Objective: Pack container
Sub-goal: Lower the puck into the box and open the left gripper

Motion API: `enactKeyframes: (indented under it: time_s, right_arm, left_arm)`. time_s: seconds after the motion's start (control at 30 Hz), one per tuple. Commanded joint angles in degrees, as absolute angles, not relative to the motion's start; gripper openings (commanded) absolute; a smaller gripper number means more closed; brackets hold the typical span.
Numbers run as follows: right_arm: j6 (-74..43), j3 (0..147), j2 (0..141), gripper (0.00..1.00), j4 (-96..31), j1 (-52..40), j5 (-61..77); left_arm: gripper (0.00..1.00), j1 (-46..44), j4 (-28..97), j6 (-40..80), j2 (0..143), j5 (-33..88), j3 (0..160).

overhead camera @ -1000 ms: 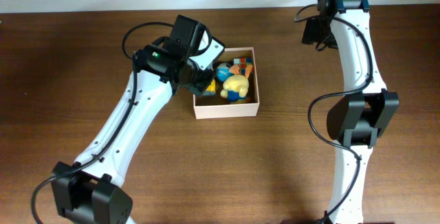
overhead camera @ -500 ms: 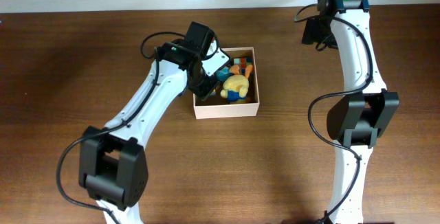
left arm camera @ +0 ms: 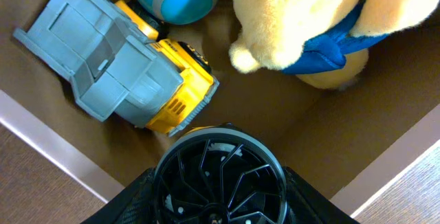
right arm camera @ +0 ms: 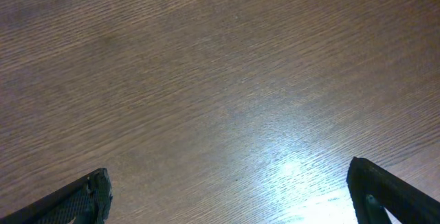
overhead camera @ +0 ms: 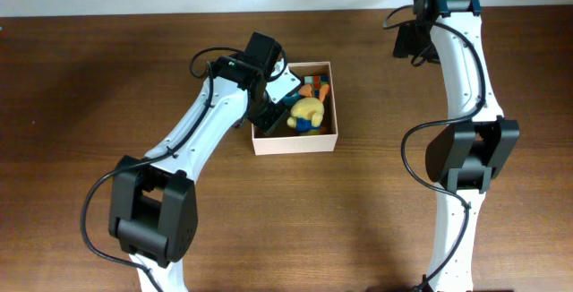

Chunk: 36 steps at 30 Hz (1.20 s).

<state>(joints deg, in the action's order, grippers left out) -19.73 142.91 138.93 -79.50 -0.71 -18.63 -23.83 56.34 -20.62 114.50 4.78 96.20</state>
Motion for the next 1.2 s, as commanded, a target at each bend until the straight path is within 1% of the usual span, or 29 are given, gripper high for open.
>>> enactKeyframes:
  time_s: [0.0,0.33,0.47,0.5,0.57,0.63,0.67,0.8,0.9,0.93,1.03,1.17]
  right_arm:
    - [-20.64,142.71,139.20,0.99,-79.53,-0.30,-19.55]
    - [-20.64,142.71,139.20,0.99,-79.53,-0.30,-19.55]
    - [-20.64,142.71,139.20,0.99,-79.53,-0.30,-19.55]
    - [-20.64,142.71,139.20,0.99,-79.53,-0.30,-19.55]
    - [-20.64,142.71,139.20,0.99,-79.53,-0.30,-19.55]
    - [-20.64,142.71,139.20,0.99,-79.53,-0.30,-19.55]
    - [-20.64,142.71,139.20,0.99,-79.53,-0.30,-19.55]
    - [-20.64,142.71,139.20,0.99,-79.53,-0.30,-19.55]
    - [-20.64,142.71,139.20,0.99,-79.53,-0.30,-19.55]
    - [-20.64,142.71,139.20,0.99,-79.53,-0.30,-19.55]
    - [-20.64,142.71,139.20,0.99,-79.53,-0.30,-19.55]
    - [-20.64,142.71,139.20,0.99,-79.53,-0.30,-19.55]
  left_arm:
    - [0.04,-23.92,56.42,-21.78,116.29,6.28,96.42]
    - [0.03,-23.92,56.42,-21.76,118.28,7.75,96.42]
    - [0.05,-23.92,56.45,-21.76,118.28,7.75,96.42]
    - [0.10,-23.92,56.47,-21.76,118.28,7.75,96.42]
    - [0.25,-23.92,56.47,-21.74,118.28,7.75,96.42]
    - [0.42,-23.92,56.47,-21.74,118.28,7.75,96.42]
    - [0.46,-23.92,56.47,-21.76,118.28,7.75,96.42]
    - [0.55,-23.90,56.45,-21.76,118.28,7.73,96.42]
    - [0.65,-23.90,56.45,-21.74,118.28,7.75,96.42]
    - [0.73,-23.90,56.45,-21.76,118.28,7.75,96.42]
    - [0.81,-23.90,56.45,-21.76,118.28,7.73,96.42]
    - [0.83,-23.90,56.42,-21.76,118.28,7.75,96.42]
